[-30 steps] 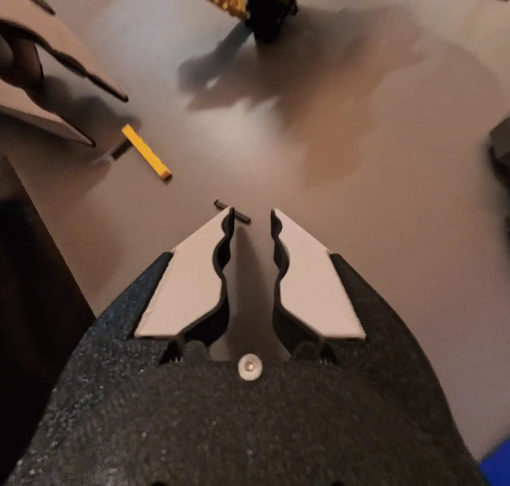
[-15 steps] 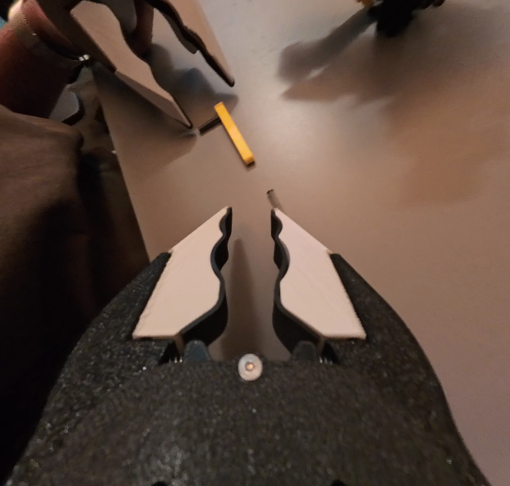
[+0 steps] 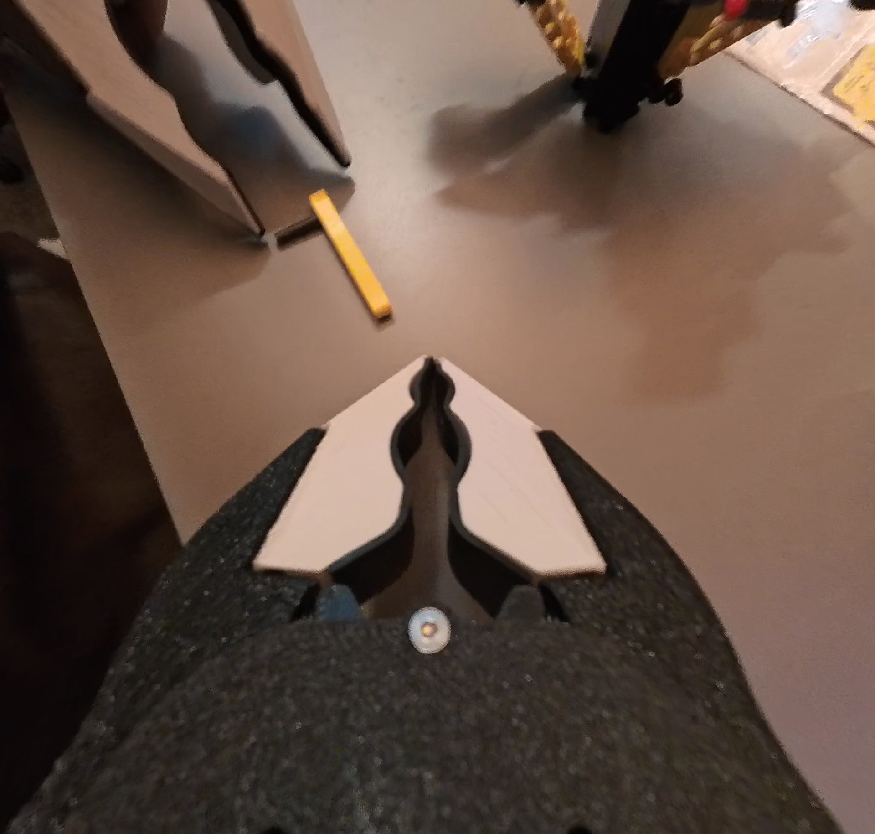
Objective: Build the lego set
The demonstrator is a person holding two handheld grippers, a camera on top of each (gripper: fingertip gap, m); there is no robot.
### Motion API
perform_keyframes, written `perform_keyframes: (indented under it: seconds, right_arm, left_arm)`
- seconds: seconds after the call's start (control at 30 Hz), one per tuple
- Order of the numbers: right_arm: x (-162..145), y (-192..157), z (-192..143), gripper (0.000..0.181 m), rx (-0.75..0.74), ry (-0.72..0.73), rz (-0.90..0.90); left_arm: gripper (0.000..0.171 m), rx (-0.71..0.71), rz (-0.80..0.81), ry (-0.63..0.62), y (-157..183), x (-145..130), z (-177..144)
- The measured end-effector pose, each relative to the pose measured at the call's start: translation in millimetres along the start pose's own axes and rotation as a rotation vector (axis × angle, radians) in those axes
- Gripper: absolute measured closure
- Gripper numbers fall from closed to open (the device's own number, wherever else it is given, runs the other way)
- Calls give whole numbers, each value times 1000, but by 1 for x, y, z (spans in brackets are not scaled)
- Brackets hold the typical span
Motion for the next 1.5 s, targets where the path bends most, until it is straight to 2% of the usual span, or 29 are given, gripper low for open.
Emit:
perform_keyframes:
  seconds: [0.23,0.47,0.97,1.3,1.5]
  right_arm:
    - [8,20,7,176,-41,56,281]
    - [1,33,3,168,-65,69,389]
    - [-6,36,-10,168,-115,54,387]
    - [-20,28,-17,165,-114,-30,405]
    - [-19,14,-18,166,-41,-42,401]
  left_arm:
    - [123,-1,2,6,0,0,-1]
    - [122,-30,-17,28,0,1,-3]
    - [122,-9,4,2,1,0,0]
    - [122,-10,1,1,1,0,0]
    - [122,-13,0,0,1,0,0]
Point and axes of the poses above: each gripper's, where its closed fingertips meet, z out along the fingers, x out of its top, y = z × x across the jaws, the point moved 7 cm from there along -z, back along the fingers, and after that the axes turned 1 degree about x, right-handed, at the moved point
